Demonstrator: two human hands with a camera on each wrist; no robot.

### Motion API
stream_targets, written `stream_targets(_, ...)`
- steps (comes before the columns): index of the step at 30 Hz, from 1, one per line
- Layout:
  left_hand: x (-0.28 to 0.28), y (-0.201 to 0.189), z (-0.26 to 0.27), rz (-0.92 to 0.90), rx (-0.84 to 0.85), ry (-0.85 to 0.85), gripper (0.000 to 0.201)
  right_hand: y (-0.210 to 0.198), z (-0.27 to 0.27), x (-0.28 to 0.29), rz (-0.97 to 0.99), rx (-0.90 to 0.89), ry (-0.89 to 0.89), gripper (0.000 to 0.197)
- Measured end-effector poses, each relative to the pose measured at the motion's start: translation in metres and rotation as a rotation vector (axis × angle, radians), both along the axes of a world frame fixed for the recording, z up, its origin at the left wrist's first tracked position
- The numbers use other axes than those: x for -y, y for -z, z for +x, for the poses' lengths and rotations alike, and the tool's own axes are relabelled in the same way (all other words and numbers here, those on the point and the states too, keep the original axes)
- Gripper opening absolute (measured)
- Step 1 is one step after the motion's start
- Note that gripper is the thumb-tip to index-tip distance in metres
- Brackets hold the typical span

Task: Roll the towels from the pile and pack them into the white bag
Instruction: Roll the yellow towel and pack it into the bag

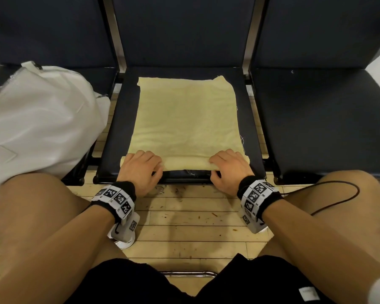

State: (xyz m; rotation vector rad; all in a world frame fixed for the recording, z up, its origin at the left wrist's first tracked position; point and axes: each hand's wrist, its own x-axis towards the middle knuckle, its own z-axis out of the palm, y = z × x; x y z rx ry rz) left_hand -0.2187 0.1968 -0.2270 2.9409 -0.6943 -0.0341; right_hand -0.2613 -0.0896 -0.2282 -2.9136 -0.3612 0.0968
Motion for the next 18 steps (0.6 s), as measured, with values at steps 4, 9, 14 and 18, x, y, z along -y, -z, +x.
stream_targets(4, -0.0012, 0.0027, 0.0000, 0.033, -0.042, 0.010, 0.035, -0.0020, 0.0051, 0.0016, -0.029, -0.104, 0.028, 0.044)
stream_targets(9, 0.0008, -0.0002, 0.0040, 0.063, -0.039, -0.038, 0.036, -0.0069, 0.0065, 0.0035, 0.002, -0.157, 0.038, 0.044)
stream_targets(14, 0.0018, -0.0005, 0.0024, 0.066, -0.116, -0.068, 0.041, -0.0049, 0.0046, 0.0036, 0.085, -0.140, 0.088, 0.041)
stream_targets(18, -0.0004, 0.0034, 0.0036, 0.033, 0.011, -0.044, 0.029, 0.0010, 0.0073, 0.0018, 0.063, 0.064, 0.034, 0.027)
